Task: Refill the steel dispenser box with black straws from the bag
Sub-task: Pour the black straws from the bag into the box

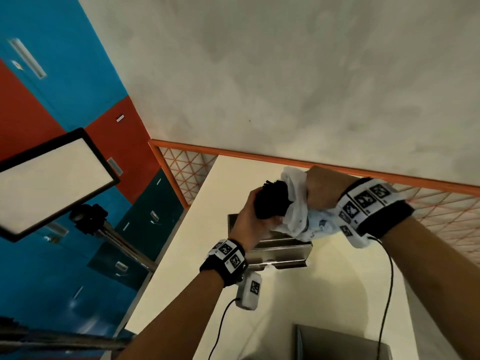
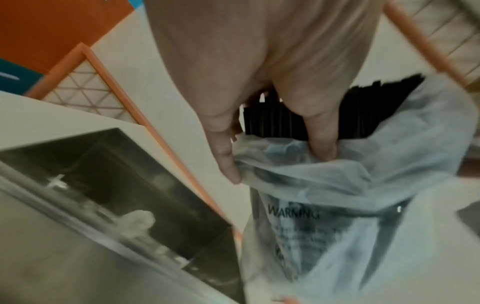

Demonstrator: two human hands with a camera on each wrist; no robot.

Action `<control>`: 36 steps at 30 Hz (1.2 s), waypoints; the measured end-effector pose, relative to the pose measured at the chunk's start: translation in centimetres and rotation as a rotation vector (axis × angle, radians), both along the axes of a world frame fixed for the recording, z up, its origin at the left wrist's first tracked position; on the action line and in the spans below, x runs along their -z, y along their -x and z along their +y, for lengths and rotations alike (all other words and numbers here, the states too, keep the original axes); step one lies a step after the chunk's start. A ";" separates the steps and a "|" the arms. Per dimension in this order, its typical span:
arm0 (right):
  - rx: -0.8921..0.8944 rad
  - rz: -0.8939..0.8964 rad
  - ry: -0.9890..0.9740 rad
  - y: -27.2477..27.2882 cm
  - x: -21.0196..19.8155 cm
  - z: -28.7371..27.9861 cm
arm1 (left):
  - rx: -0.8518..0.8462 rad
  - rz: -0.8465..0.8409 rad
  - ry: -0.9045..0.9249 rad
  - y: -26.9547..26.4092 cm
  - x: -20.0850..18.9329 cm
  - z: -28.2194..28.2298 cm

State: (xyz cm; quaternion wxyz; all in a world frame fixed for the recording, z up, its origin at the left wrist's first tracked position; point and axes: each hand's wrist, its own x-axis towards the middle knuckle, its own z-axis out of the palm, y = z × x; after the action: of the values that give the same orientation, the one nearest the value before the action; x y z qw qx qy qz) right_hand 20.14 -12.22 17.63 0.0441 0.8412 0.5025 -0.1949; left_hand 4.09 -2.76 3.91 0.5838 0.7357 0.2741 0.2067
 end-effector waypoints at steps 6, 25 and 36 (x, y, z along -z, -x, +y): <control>-0.116 0.005 0.042 0.9 6.4 3.5 | -0.039 0.189 -0.031 -0.3 6.2 2.2; -0.338 -0.110 0.112 0.9 10.7 4.4 | -0.052 0.336 0.119 -0.1 12.6 4.5; -0.400 -0.179 0.089 1.6 12.4 5.4 | -0.186 -0.007 0.852 0.9 10.9 4.6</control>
State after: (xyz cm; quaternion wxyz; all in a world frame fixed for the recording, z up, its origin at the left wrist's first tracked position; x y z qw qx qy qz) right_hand 18.56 -6.87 5.18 0.1632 0.7359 0.6444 -0.1289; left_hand 3.17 1.82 -7.04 0.8150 0.4008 0.3980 0.1292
